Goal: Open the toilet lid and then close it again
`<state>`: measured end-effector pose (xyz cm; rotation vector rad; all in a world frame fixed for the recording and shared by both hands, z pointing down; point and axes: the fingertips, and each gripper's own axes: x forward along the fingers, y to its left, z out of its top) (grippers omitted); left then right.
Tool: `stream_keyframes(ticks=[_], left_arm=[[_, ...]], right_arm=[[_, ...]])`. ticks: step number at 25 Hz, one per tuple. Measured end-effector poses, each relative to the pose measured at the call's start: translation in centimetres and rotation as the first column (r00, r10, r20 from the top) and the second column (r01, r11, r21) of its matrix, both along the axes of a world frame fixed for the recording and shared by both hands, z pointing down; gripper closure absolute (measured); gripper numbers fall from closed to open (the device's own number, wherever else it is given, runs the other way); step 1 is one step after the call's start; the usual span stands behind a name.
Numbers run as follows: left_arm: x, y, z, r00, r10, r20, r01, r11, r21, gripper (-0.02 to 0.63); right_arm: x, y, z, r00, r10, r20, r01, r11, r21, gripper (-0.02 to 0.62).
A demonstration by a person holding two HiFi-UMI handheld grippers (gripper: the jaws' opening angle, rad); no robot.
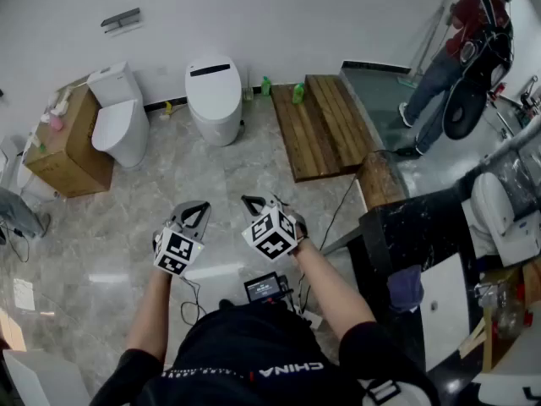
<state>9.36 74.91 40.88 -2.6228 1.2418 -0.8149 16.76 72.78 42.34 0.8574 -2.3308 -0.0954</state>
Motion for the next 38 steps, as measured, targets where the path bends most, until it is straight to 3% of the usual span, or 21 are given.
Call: stream_keyframes(ticks=[38], left_arm=[[0.5,0.8,0.8,1.000,0.005,0.013,-0.005,1.000,-0.004,0.597]], right_arm=[[0.3,0.8,0.6,1.000,-0.009,0.024,0.009,1.000,-0.022,0.581]])
